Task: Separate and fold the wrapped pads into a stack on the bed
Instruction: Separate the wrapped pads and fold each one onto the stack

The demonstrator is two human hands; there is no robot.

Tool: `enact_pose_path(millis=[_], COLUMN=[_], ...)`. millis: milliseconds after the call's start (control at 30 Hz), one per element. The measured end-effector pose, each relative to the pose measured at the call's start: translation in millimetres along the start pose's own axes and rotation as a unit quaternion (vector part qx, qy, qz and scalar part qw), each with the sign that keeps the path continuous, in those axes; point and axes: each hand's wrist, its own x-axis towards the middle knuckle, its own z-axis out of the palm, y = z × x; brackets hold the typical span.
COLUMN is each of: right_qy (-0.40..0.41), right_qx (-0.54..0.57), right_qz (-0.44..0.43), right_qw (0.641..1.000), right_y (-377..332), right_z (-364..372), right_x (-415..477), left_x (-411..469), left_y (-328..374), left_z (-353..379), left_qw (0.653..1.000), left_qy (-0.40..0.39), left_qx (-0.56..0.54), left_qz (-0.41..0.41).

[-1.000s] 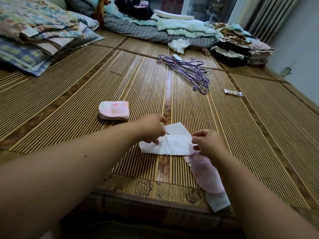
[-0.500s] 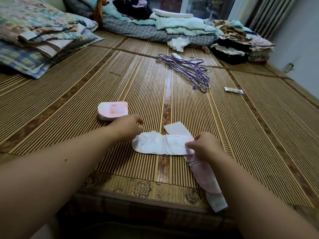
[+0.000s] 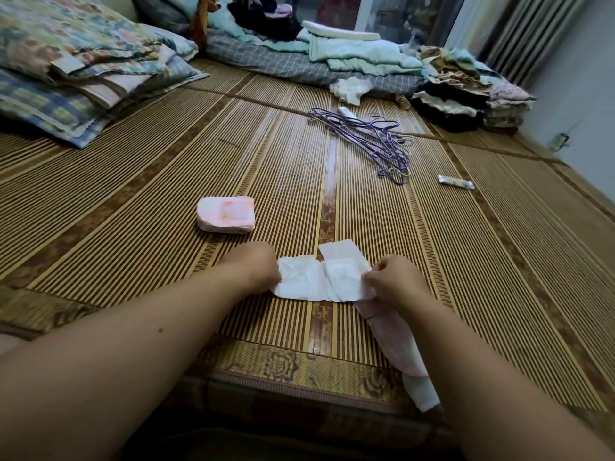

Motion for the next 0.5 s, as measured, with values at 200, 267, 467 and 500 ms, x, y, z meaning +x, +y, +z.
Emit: enact_pose_path(millis=[200, 267, 467, 500], right_qy=[0.024, 0.004, -0.1, -0.115], right_qx=[0.174, 0.196, 0.156, 0.143], right_qz=[-0.087, -0.112, -0.138, -0.135], right_qw=[0.981, 0.974, 0.973, 0.974], right_y=[-26, -40, -69, -70], right_z=[0, 5, 36, 42], right_x=[-19, -25, -35, -35], left_x=[-1, -2, -5, -6], left_y=[-3, -6, -12, -12], left_z=[-1, -1, -3, -4], left_qw=[0.98, 0.964, 0.884, 0.874], left_qy=[0.005, -0.006, -0.053, -0.063], left_qx=[-0.196, -0.265, -0.456, -0.474], left_qz=[-0.012, -0.024, -0.083, -0.09])
